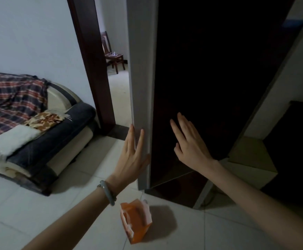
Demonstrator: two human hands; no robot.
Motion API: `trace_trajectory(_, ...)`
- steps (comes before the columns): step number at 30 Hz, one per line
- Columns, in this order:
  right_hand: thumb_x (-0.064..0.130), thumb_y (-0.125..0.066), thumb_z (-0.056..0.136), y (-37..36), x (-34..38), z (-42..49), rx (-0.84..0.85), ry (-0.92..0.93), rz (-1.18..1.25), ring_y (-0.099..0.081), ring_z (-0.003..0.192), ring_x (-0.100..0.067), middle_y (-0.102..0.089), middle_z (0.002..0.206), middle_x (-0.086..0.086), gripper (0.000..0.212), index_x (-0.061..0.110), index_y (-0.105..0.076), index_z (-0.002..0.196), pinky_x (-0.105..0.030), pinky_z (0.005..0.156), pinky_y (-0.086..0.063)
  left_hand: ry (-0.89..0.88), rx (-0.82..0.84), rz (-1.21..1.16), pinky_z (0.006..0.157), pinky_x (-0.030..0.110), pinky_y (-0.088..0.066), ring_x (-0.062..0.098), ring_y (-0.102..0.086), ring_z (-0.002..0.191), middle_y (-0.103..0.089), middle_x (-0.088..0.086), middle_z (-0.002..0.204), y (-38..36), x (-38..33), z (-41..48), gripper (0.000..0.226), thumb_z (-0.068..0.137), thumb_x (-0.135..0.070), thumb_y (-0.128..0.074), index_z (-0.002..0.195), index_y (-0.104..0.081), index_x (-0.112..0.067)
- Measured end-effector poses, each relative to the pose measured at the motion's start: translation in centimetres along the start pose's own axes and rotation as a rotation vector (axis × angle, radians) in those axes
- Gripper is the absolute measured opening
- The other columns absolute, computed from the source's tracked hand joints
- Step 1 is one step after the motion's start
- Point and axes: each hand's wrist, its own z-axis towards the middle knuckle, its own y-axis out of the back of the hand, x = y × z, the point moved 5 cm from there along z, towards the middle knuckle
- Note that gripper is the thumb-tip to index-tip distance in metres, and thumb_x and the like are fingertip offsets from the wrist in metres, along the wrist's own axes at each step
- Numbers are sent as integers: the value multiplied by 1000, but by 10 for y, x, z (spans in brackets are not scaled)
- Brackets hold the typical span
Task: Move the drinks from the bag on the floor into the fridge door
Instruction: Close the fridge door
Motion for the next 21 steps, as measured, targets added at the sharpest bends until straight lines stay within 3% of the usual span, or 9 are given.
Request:
trace_trajectory(3,12,-60,79,-23,-2,25,49,-10,-34,-17,141,-33,-15,153,-22,79,5,-20,145,-44,115,-14,41,26,5,110,50,-13,44,-3,138,16,24,150,-13,27,20,75,92,-40,-39,145,-5,0)
trace_trajectory(8,15,-60,79,-55,-9,67,79,-18,-92,-11,142,-33,-11,154,-20,80,6,-17,146,-44,115,-10,24,59,38,109,53,-24,46,-7,138,14,28,148,-31,78,56,78,92,-42,-41,146,-5,2)
trace_trajectory(12,14,-61,79,-67,-18,101,78,-49,-100,-10,142,-30,-13,154,-18,80,6,-17,145,-46,115,-14,12,102,61,110,49,-16,46,-6,138,9,33,147,-46,114,86,76,94,-46,-34,145,-6,4)
trace_trajectory(18,14,-62,79,-88,-33,145,103,-132,-121,-11,142,-29,-14,154,-18,81,6,-16,145,-46,115,-15,-28,145,10,108,48,-23,46,-8,138,7,32,149,-73,165,135,79,90,-35,-49,146,-5,1)
trace_trajectory(21,14,-62,79,-100,-40,163,129,-177,-146,-11,143,-29,-14,154,-18,82,5,-14,145,-45,115,-13,-42,187,8,107,45,-18,44,-6,137,12,29,149,-87,184,157,89,87,-34,-56,146,2,-2)
